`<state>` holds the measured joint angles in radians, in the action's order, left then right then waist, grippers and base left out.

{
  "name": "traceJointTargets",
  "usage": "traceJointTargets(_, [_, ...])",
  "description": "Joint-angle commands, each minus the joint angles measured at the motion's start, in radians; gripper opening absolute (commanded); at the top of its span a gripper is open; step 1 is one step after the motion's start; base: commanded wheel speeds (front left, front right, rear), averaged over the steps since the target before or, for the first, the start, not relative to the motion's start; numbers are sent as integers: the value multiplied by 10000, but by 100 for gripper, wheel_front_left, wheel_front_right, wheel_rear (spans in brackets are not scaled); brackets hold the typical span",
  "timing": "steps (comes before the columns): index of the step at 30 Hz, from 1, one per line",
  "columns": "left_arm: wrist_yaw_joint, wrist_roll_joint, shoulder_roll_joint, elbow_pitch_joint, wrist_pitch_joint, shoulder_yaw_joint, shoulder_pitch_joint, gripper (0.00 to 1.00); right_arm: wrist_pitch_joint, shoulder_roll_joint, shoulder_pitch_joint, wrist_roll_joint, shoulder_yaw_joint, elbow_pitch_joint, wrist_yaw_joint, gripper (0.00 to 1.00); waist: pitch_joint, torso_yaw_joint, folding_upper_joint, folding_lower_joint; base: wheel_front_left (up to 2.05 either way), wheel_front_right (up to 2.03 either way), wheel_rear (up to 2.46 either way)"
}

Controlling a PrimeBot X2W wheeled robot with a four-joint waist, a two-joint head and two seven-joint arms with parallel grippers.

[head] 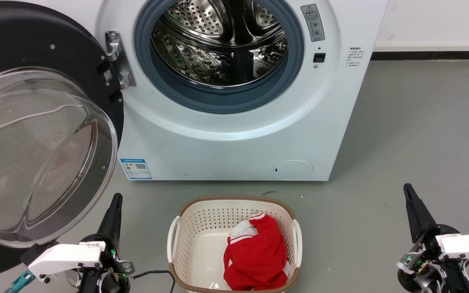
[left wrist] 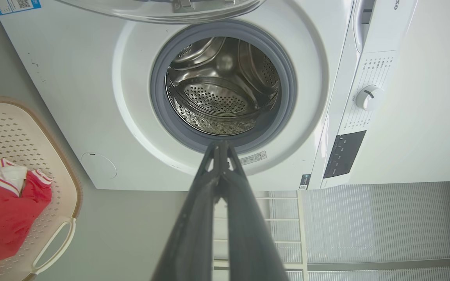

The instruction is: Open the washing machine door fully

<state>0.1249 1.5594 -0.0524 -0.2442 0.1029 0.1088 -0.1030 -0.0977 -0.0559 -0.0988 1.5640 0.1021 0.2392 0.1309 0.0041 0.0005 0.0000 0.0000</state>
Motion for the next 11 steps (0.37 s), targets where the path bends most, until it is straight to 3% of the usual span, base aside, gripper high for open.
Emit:
traceJointTargets(1, [66, 139, 14, -4, 37, 47, -93, 0, -33, -13, -111, 146, 20, 27, -1, 0, -1, 0, 0, 0, 0, 0, 0])
traceJointTargets(11, [80, 537, 35, -24, 149, 81, -92, 0, -135, 0, -138, 549, 60, 67, -3, 0, -10, -5, 0, 0, 0, 0, 0])
